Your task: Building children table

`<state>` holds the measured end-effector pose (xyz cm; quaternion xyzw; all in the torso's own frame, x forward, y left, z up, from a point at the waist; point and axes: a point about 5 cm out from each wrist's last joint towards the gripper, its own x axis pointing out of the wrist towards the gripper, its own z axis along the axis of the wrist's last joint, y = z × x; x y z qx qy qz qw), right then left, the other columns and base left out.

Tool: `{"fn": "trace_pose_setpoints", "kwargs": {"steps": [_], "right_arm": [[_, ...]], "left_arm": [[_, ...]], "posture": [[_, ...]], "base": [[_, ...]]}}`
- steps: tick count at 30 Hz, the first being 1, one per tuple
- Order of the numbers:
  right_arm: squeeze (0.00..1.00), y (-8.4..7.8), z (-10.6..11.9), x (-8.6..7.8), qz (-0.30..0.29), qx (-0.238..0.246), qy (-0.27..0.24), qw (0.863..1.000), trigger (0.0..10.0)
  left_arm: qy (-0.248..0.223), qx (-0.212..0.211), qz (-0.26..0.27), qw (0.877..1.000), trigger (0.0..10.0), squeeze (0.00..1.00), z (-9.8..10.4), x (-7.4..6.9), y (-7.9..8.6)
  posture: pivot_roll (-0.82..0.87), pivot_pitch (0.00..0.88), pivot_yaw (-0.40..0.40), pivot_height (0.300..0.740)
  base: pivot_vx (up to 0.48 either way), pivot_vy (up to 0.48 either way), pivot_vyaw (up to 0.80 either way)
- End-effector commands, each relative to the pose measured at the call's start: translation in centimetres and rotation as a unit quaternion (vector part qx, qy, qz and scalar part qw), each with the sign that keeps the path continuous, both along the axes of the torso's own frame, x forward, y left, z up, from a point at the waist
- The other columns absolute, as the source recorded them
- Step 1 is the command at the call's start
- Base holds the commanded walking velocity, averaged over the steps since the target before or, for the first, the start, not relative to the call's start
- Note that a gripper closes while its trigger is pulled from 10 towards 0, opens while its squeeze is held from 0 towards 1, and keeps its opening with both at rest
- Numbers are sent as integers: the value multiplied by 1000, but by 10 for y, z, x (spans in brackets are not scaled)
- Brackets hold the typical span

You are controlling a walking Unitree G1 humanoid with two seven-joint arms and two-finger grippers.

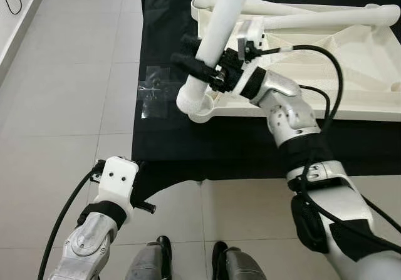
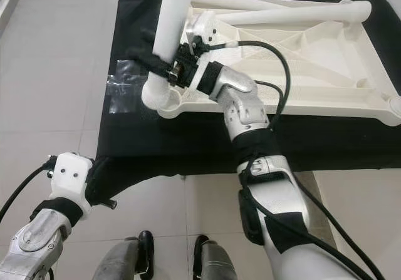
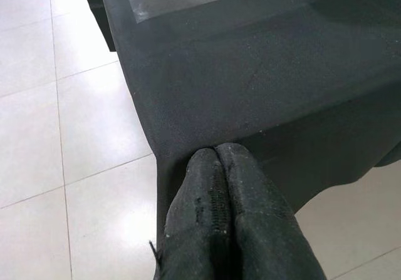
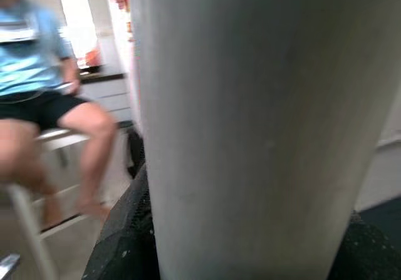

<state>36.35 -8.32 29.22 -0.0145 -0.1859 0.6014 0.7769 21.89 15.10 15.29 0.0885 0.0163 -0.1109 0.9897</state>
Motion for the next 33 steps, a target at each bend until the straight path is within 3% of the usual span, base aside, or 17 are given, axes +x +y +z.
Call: {"fn": "trace_pose_setpoints", "kwargs": {"steps": [1,5,7,17,23,33], "right_arm": [[0,2,-4,-3,17,-10,1,1000,10000],[0,11,-16,3,-3,-58,-16,998,10000],[0,12,-16,6,-14,-60,-16,998,10000],[0,3,0,12,-17,-23,-5,1000,10000],[0,-3,-3,13,-1,-26,4,1000,10000],[0,-16,-4,22,-31,-12,22,999,10000]], "left_arm": [[13,4,-1,1000,10000,0,-4,-4,0],[14,5,-4,1000,10000,0,-3,-4,-1],[14,5,-4,1000,10000,0,-3,-5,-1],[17,4,-5,1000,10000,0,-1,-10,-1],[20,3,-6,1000,10000,0,0,-14,-2],[17,1,-17,1000,10000,0,3,-20,-4]], "posture": [[115,321,-52,740],[120,331,-50,740],[121,334,-51,740],[129,358,-52,740],[132,371,-51,740],[143,382,-48,740]], "base": [[0,0,0],[0,0,0],[0,0,0],[0,0,0],[0,0,0],[0,0,0]]}}
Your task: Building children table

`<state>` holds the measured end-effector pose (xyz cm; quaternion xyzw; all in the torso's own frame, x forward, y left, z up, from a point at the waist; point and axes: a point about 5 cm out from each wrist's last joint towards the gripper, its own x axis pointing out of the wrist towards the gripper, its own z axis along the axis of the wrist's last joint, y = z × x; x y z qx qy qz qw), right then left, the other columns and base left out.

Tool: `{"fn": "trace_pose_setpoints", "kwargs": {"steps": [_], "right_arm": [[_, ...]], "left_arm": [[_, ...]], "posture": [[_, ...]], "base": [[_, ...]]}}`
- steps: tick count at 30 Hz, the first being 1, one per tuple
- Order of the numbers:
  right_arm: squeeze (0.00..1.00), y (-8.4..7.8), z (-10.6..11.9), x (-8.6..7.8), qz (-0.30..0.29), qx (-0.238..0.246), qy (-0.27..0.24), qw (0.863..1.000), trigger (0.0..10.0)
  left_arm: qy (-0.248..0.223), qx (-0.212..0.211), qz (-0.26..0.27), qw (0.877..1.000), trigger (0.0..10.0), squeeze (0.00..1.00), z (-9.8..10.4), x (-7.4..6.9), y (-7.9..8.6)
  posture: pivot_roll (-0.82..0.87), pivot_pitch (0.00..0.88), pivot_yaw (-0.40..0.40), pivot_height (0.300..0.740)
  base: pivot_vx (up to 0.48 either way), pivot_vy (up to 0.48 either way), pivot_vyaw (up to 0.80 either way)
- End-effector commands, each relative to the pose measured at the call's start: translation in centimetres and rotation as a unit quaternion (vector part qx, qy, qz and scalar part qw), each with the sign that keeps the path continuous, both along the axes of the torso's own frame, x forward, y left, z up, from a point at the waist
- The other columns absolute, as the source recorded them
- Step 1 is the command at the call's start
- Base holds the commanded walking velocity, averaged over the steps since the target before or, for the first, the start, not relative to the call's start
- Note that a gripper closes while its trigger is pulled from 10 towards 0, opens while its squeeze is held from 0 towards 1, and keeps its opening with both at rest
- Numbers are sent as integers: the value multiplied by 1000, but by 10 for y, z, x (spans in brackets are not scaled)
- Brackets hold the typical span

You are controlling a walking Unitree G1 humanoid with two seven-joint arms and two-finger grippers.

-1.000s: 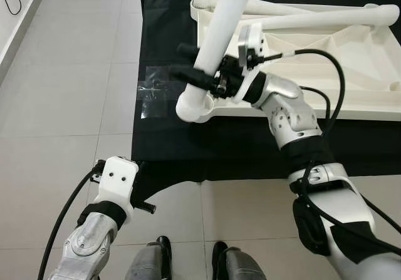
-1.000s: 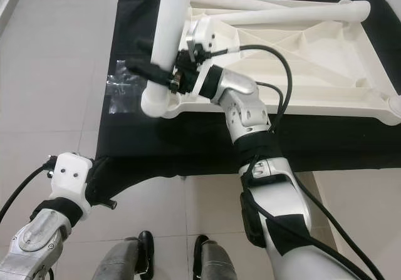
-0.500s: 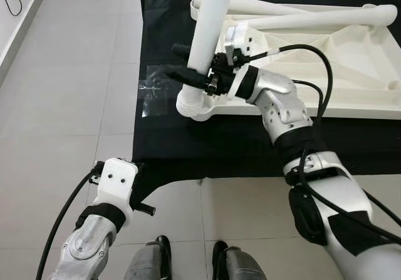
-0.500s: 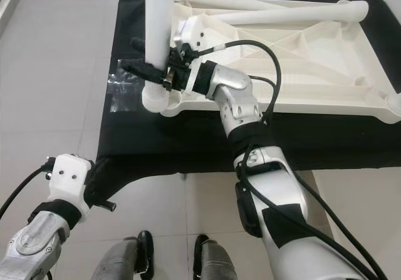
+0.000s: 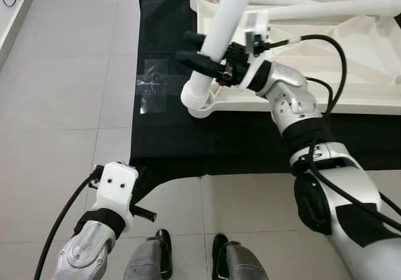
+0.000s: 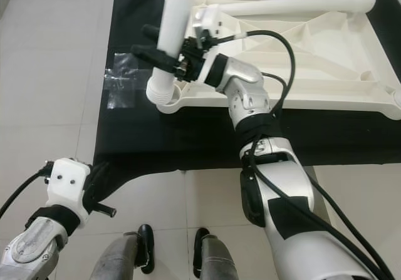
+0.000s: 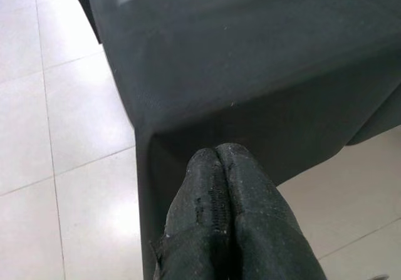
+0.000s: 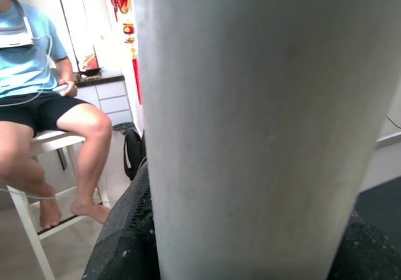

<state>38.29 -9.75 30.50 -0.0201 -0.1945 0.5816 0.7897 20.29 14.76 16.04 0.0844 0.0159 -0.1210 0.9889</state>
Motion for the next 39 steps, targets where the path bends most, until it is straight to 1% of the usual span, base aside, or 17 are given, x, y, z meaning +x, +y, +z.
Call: {"fn": "trace_pose_setpoints", "kwargs": {"steps": [1,7,8,10,13,15,17,20,25,27,29,30,32,34,35,38,39], "right_arm": [[0,-1,-17,2,-7,-16,31,999,10000],[0,-4,-19,2,-9,-34,25,999,10000],[0,-4,-20,1,-4,-45,21,999,10000],[0,-3,-23,-1,2,-87,1,996,10000],[0,-2,-24,-2,5,-102,-7,995,10000],[0,6,-20,-7,31,-143,-48,988,10000],[0,8,-18,-8,37,-152,-59,986,10000],[0,20,-11,-16,75,-193,-106,972,10000],[0,24,-8,-19,93,-213,-125,965,10000],[0,27,-6,-23,113,-234,-141,955,10000],[0,29,-6,-24,126,-249,-145,949,10000],[0,29,-6,-24,126,-249,-145,949,10000],[0,31,-7,-24,131,-271,-149,942,10000],[0,31,-7,-24,131,-271,-149,942,10000],[0,31,-7,-24,132,-280,-151,939,10000],[0,34,-5,-22,124,-281,-144,941,10000],[0,37,-3,-19,110,-269,-132,948,10000]], "left_arm": [[16,6,-7,1000,10000,0,-4,-4,0],[16,4,-12,1000,10000,0,-4,-6,-1],[17,3,-14,1000,10000,0,-4,-6,-1],[18,2,-14,1000,10000,0,-4,-7,-1],[18,2,-13,1000,10000,0,-4,-7,-1],[18,1,-13,1000,10000,0,-4,-7,-1],[19,1,-13,1000,10000,0,-4,-7,-1],[19,0,-13,1000,10000,0,-4,-6,-2],[18,0,-13,1000,10000,0,-4,-5,-2],[17,-1,-13,1000,10000,0,-4,-3,-2],[17,-2,-12,1000,10000,0,-4,-2,-3],[17,-2,-12,1000,10000,0,-4,-2,-3],[17,-3,-11,1000,10000,0,-5,-1,-3],[17,-3,-11,1000,10000,0,-5,-1,-3],[17,-4,-11,1000,10000,0,-5,-1,-3],[17,-5,-10,1000,10000,0,-5,0,-3],[17,-5,-10,1000,10000,0,-5,0,-3]], "posture": [[143,382,-48,740],[143,379,-43,740],[141,377,-44,740],[139,373,-45,740],[139,372,-45,740],[134,370,-46,740],[134,370,-46,740],[129,370,-48,740],[127,371,-50,740],[123,370,-55,740],[122,369,-53,740],[122,369,-53,740],[119,368,-53,740],[119,368,-53,740],[118,369,-54,740],[114,368,-54,740],[113,370,-55,740]], "base": [[0,0,0],[0,0,0],[0,0,0],[0,0,0],[0,0,0],[0,0,0],[0,0,0],[0,0,0],[0,0,0],[0,0,0],[0,0,0],[0,0,0],[0,0,0],[0,0,0],[0,0,0],[0,0,0],[0,0,0]]}}
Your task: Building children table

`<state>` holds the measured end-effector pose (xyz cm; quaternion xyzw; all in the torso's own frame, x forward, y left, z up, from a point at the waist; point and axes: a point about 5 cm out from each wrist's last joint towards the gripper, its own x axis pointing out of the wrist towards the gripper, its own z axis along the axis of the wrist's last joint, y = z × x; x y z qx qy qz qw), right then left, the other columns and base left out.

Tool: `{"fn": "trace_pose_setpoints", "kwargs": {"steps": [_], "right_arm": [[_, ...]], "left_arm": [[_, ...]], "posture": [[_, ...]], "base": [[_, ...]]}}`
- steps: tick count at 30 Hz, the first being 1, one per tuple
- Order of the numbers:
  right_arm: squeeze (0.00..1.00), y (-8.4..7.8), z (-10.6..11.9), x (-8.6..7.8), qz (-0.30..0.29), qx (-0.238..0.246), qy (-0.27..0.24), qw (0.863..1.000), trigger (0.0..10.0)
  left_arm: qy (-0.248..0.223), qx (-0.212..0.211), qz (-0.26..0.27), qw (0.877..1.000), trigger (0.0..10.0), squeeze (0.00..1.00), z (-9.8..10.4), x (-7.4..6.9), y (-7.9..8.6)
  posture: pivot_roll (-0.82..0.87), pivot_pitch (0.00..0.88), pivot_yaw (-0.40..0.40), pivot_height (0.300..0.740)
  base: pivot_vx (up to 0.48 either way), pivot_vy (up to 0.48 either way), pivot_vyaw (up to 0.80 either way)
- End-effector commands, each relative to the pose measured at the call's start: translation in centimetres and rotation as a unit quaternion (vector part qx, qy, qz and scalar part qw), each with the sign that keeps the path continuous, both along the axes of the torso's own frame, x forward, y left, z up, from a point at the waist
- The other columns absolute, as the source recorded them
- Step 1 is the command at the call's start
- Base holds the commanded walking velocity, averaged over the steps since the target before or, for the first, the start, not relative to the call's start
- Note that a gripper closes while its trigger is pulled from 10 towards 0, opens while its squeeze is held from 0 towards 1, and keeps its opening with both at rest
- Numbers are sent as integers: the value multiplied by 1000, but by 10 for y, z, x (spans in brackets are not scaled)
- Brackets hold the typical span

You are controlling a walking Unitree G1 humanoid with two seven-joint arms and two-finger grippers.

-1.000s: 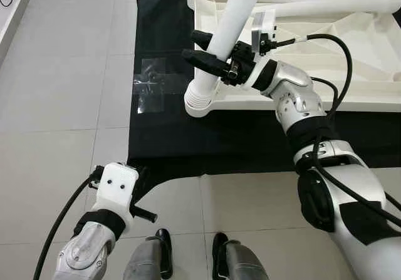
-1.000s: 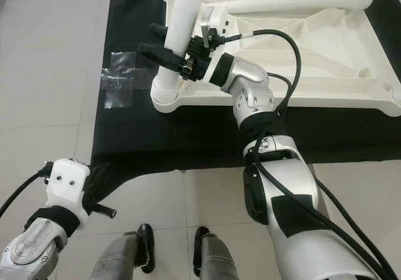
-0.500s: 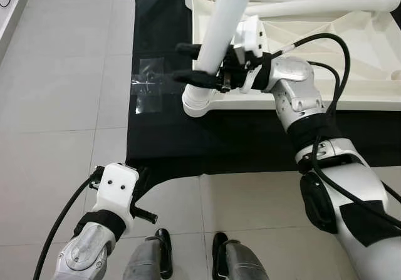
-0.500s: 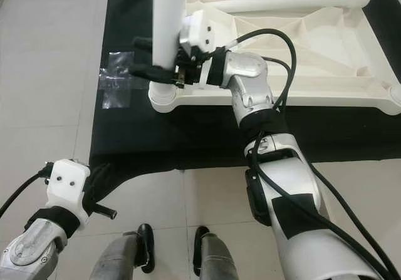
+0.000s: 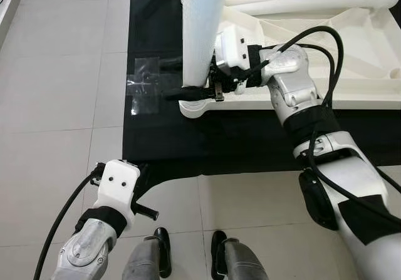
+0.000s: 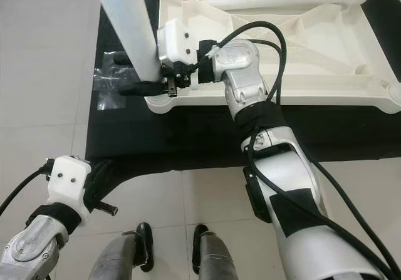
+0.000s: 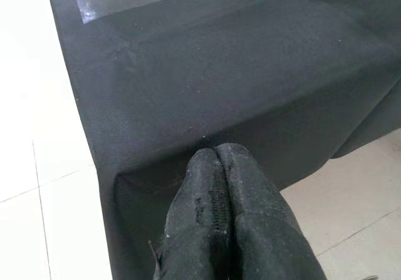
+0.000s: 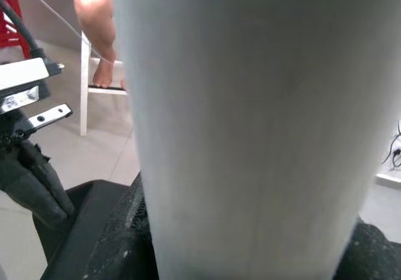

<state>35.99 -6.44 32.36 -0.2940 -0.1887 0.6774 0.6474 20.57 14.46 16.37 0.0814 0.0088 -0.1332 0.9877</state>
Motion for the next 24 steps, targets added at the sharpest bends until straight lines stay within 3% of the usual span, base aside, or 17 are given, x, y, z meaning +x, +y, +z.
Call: {"fn": "trace_pose_setpoints", "kwargs": {"steps": [1,12,24], "right_arm": [[0,8,-18,9,-38,-12,62,997,10000],[0,19,-18,30,-168,70,164,970,10000],[0,8,-39,40,-243,146,222,933,10000]], "left_arm": [[23,-1,3,1000,10000,0,-9,-3,0],[23,-5,4,1000,10000,0,-7,-5,0],[24,-7,6,1000,10000,0,-7,-5,1]], "posture": [[112,369,-55,740],[111,374,-60,740],[112,378,-57,740]], "base": [[0,0,0],[0,0,0],[0,0,0]]}}
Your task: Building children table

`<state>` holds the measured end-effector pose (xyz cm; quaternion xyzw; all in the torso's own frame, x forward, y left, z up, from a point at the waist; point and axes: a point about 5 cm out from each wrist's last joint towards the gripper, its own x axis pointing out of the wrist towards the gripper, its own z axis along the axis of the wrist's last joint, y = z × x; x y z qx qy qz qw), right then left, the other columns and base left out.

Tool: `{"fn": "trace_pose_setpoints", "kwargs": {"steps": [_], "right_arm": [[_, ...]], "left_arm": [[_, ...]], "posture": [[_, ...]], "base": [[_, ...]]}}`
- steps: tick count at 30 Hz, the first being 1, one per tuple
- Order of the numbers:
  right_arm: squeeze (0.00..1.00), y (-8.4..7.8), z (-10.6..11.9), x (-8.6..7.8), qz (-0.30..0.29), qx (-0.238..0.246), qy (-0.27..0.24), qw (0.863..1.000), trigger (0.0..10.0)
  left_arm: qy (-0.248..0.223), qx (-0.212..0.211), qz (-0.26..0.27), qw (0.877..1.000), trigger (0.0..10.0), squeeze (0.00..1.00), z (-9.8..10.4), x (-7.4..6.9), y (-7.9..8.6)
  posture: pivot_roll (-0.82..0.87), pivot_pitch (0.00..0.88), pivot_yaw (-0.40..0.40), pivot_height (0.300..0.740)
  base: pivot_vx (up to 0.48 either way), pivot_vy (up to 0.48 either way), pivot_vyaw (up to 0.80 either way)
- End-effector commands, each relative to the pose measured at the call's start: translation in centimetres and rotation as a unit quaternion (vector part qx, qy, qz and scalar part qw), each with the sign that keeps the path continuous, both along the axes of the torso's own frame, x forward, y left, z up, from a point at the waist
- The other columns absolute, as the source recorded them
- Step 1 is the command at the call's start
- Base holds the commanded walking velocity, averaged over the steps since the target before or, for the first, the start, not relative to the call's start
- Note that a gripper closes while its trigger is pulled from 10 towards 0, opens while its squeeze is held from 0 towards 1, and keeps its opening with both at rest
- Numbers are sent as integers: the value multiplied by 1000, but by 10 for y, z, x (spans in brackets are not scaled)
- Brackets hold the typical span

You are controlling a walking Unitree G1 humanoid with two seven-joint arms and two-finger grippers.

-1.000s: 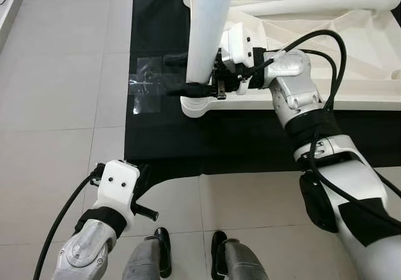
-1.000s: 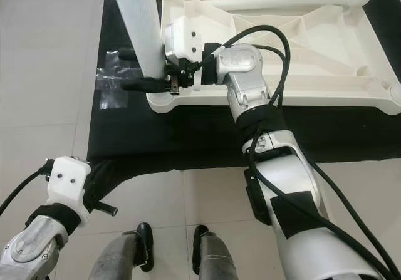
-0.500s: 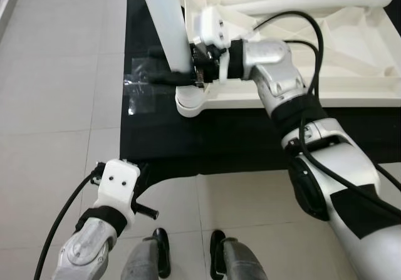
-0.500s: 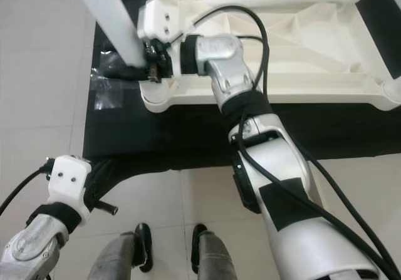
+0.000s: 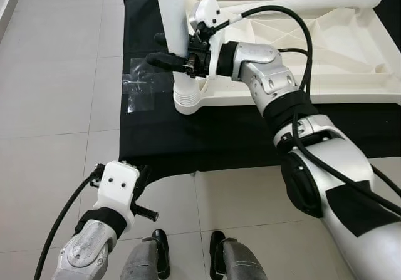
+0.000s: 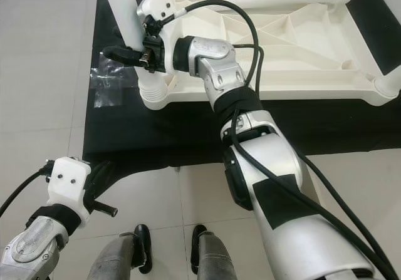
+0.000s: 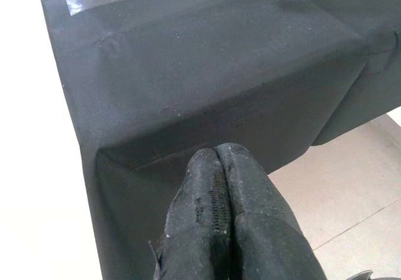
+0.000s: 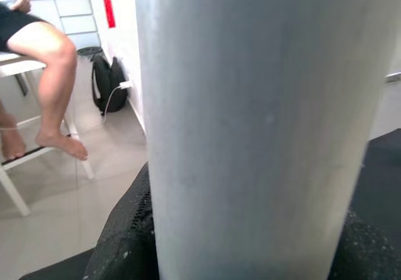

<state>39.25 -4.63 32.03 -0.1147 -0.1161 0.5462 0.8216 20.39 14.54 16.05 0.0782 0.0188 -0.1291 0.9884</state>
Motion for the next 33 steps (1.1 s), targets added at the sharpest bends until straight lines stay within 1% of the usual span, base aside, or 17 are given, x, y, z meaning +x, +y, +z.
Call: {"fn": "trace_pose_setpoints", "kwargs": {"steps": [1,5,6,8,10,13,14,16,17,18,20,23,29,31,33], "right_arm": [[0,-13,-39,9,-63,16,72,995,10000],[0,-23,-51,13,-116,47,85,988,10000],[0,-23,-51,13,-116,47,85,988,10000],[0,-29,-58,14,-144,76,94,982,10000],[0,-34,-64,13,-157,93,93,979,10000],[0,-37,-70,10,-164,109,84,977,10000],[0,-37,-70,10,-164,109,84,977,10000],[0,-40,-79,4,-158,112,74,978,10000],[0,-40,-79,4,-158,112,74,978,10000],[0,-42,-86,-1,-158,119,71,978,10000],[0,-43,-87,-1,-159,121,72,977,10000],[0,-43,-89,-2,-163,115,68,978,10000],[0,-42,-82,-2,-166,116,58,978,10000],[0,-38,-78,-5,-142,67,19,987,10000],[0,-34,-75,-14,-93,-3,-36,995,10000]], "left_arm": [[14,-5,1,1000,10000,0,-4,-3,0],[15,-5,1,1000,10000,0,-4,-3,0],[15,-5,1,1000,10000,0,-4,-3,0],[16,-5,1,1000,10000,0,-5,-3,0],[16,-4,1,1000,10000,0,-5,-3,1],[17,-4,1,1000,10000,0,-5,-3,1],[17,-4,1,1000,10000,0,-5,-3,1],[18,-4,1,1000,10000,0,-5,-2,1],[18,-4,1,1000,10000,0,-5,-2,1],[18,-4,0,1000,10000,0,-5,-2,1],[18,-4,0,1000,10000,0,-5,-2,1],[18,-3,0,1000,10000,0,-6,-2,1],[18,-2,1,1000,10000,0,-6,-2,2],[18,-2,1,1000,10000,0,-6,-2,2],[18,-1,1,1000,10000,0,-6,-2,3]], "posture": [[113,377,-57,740],[114,376,-55,740],[114,376,-55,740],[116,376,-51,740],[114,377,-50,740],[112,376,-48,740],[112,376,-48,740],[111,375,-44,740],[111,375,-44,740],[112,373,-43,740],[112,373,-43,740],[110,371,-42,740],[112,368,-42,740],[115,367,-41,740],[116,365,-37,740]], "base": [[0,0,0],[0,0,0],[0,0,0],[0,0,0],[0,0,0],[0,0,0],[0,0,0],[0,0,0],[0,0,0],[0,0,0],[0,0,0],[0,0,0],[0,0,0],[0,0,0],[0,0,0]]}}
